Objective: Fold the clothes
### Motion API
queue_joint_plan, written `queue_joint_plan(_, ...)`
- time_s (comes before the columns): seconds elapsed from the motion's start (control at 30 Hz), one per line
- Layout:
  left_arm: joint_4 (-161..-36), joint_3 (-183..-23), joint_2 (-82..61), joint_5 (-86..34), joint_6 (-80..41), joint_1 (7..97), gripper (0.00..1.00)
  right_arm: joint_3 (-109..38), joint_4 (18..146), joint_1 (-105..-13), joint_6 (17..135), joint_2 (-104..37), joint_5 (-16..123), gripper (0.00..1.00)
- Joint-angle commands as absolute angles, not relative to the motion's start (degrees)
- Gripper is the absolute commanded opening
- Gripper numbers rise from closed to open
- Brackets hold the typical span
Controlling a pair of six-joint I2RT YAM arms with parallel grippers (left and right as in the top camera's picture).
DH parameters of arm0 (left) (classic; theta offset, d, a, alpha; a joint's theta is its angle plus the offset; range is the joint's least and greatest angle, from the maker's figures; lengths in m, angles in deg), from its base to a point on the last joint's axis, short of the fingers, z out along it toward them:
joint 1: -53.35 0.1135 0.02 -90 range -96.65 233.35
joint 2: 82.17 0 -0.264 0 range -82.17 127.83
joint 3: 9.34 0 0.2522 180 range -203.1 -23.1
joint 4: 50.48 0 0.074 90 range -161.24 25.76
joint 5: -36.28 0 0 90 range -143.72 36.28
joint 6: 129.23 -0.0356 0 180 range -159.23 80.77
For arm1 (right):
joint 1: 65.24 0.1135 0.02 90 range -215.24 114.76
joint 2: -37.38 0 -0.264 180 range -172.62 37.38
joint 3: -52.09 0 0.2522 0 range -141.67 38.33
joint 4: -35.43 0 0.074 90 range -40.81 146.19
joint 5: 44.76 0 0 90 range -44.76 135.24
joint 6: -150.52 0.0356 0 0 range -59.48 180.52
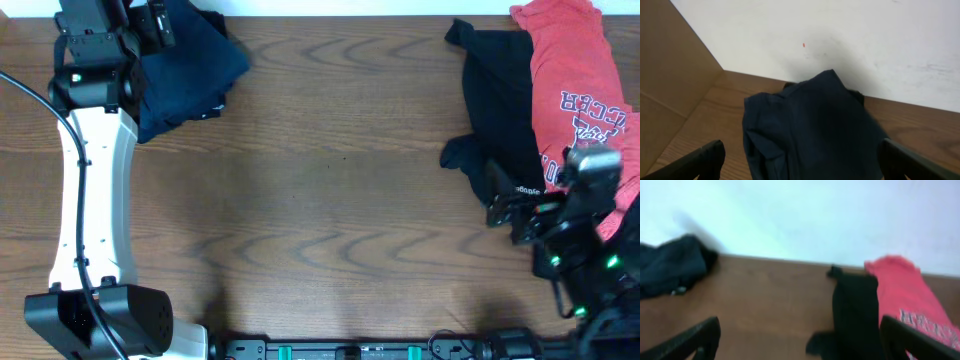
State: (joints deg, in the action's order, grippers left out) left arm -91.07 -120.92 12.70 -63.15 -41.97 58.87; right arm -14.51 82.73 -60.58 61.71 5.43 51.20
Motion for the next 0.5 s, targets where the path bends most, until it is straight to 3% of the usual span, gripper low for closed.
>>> queue_joint_plan(0.0,-91.23,-121.05,12.68,-63.21,-41.27,59.04,0.98,-2.14,76.52,-60.58,61.1,12.01,51.33,0.99)
queue_joint_plan(0.2,-91.23,-121.05,12.68,-63.21,-41.27,59.04,0.98,16.88,62.73,-60.58,61.07,20.62,52.53,0.99)
queue_joint_plan(0.47,-91.23,-121.05,12.68,-63.21,-41.27,59.04,0.98,28.59,55.69,-60.58,61.07,26.48,52.55,0.99)
